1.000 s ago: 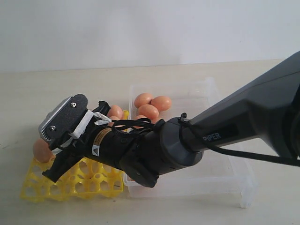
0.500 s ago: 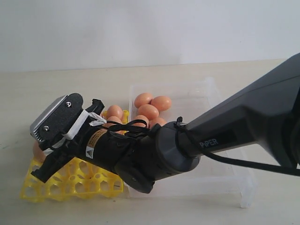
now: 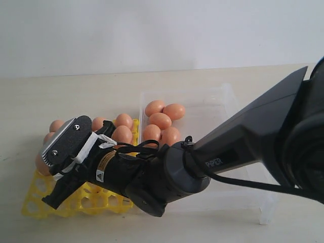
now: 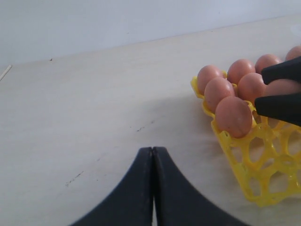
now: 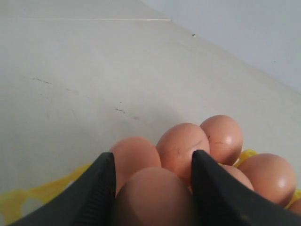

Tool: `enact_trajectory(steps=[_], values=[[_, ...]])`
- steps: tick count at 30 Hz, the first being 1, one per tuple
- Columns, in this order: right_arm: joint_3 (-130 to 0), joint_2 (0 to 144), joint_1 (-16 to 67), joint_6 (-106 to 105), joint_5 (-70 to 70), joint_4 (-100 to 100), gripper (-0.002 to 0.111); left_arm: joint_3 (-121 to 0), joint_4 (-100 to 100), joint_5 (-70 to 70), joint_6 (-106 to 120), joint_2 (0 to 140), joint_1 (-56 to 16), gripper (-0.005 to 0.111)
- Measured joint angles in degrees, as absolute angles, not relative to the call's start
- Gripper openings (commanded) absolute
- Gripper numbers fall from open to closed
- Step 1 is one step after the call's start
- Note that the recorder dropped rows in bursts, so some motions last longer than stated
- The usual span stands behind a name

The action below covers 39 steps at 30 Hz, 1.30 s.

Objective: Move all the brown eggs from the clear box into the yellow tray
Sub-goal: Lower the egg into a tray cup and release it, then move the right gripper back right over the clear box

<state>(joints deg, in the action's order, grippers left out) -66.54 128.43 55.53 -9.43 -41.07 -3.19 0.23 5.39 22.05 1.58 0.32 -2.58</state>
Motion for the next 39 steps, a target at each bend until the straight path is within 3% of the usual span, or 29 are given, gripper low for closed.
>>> enact_trajectory(steps=[3,9,12,31,36,39], values=[[-66.5,128.4,55.5,-9.4,-41.1,-3.2,0.009,0.2,5.4,22.0,1.6,0.3,-2.6,0.0],[-66.5,128.4,55.5,-9.4,-41.1,-3.3,0.047,0.2,5.4,22.0,1.6,0.3,-2.6,0.0],[-66.5,128.4,55.5,-9.4,-41.1,-3.3,0.058,0.2,5.4,22.0,1.6,0.3,-2.6,0.0],[-66.5,124.9,55.5,-9.8,-39.8,-1.0,0.059,0.2,5.4,22.0,1.6,0.3,-2.6,0.0],[-66.5,118.4,55.5,-13.2,-32.2,5.5,0.056,0.2,5.4,22.0,1.6,0.3,-2.6,0.0],[-66.5,114.3,55.5,-16.7,-24.2,11.8,0.048,0.2,5.4,22.0,1.6,0.3,-2.6,0.0]])
